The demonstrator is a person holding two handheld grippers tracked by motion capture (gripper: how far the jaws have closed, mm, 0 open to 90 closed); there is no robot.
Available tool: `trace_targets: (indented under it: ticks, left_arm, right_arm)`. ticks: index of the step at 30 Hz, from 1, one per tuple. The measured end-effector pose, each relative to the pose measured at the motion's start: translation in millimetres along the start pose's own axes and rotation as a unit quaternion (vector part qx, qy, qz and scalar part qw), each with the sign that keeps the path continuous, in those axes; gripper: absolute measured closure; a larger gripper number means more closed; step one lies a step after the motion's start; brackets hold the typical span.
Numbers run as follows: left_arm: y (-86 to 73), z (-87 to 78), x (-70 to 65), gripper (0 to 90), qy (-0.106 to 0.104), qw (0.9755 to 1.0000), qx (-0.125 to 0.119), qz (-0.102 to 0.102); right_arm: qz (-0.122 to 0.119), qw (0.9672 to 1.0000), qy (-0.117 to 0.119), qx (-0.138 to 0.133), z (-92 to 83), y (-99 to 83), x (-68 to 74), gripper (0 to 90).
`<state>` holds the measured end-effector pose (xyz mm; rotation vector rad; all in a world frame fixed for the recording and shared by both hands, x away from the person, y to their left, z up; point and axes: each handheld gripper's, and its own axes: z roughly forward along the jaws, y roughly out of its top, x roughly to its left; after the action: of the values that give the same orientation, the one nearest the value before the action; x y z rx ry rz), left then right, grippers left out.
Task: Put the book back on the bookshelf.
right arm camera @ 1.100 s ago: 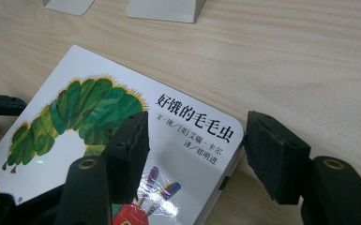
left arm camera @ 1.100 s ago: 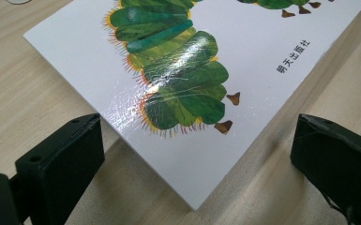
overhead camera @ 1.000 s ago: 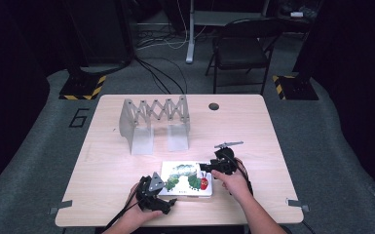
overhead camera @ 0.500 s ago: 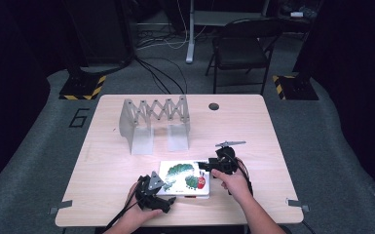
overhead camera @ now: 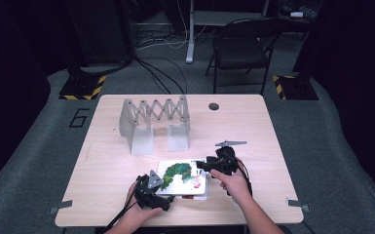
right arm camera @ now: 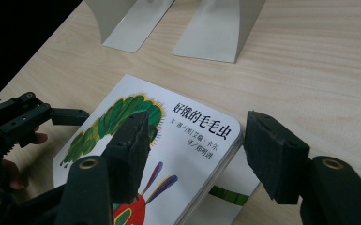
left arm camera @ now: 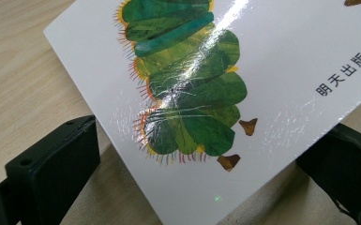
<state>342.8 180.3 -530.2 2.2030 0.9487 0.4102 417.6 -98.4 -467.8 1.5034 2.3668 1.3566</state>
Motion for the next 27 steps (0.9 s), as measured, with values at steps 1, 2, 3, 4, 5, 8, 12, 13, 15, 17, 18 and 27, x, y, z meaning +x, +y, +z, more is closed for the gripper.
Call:
trace_targets:
  ticks: [1, 2, 3, 4, 5, 8, 12, 13, 15, 17, 18, 27]
  left_arm:
    - [0.1, 0.0, -0.1, 0.0, 0.001, 1.0000, 0.000, -0.001]
    - [-0.1, 0.5, -0.6, 0.0, 0.006, 1.0000, -0.003, -0.002]
    - [0.1, 0.4, -0.7, 0.0, 0.007, 1.0000, -0.002, -0.003]
    - [0.2, 0.3, -1.0, 0.0, 0.009, 1.0000, -0.002, -0.003]
    - [-0.1, 0.3, -2.7, 0.0, 0.013, 0.9999, -0.007, 0.000]
    - [1.1, -1.1, -6.7, 0.0, 0.028, 0.9992, -0.010, 0.026]
    - [1.8, -2.6, -9.4, 1.1, 0.031, 0.9982, -0.015, 0.050]
    - [1.6, -1.7, -10.6, 1.3, 0.036, 0.9980, -0.021, 0.049]
    - [2.1, -2.6, -9.9, 1.6, 0.031, 0.9978, -0.017, 0.057]
    - [1.9, -2.5, -11.0, 1.7, 0.039, 0.9972, -0.021, 0.061]
    - [2.1, -3.1, -10.9, 1.9, 0.035, 0.9971, -0.018, 0.064]
    - [0.4, -2.8, -11.8, 2.2, 0.036, 0.9963, -0.031, 0.072]
  right_arm:
    - [0.000, 1.0000, 0.000, -0.001, -0.4, 0.3, 0.8, 40.6]
    - [-0.007, 1.0000, 0.000, -0.004, -0.4, 0.6, 0.4, 40.6]
    - [0.000, 1.0000, 0.002, -0.004, -1.0, 0.6, 1.9, 40.6]
    - [0.000, 1.0000, 0.002, -0.004, -1.3, 0.8, 2.2, 40.7]
    - [0.000, 1.0000, 0.002, -0.004, -1.4, 0.9, 2.4, 41.0]
    - [-0.006, 1.0000, 0.006, -0.004, -0.7, 1.1, 2.3, 41.2]
    - [-0.004, 1.0000, 0.005, 0.001, 1.6, 0.6, 0.8, 41.2]
    - [-0.003, 1.0000, 0.005, 0.002, 1.6, 0.5, 0.4, 41.1]
    - [-0.002, 1.0000, 0.005, 0.002, 1.7, 0.5, 0.2, 41.2]
    - [-0.004, 1.0000, 0.005, 0.002, 1.8, 0.5, 0.5, 41.2]
    - [-0.004, 1.0000, 0.004, 0.001, 1.9, 0.5, 0.4, 41.2]
    - [-0.003, 1.0000, 0.002, 0.006, 3.3, -0.3, -0.9, 41.2]
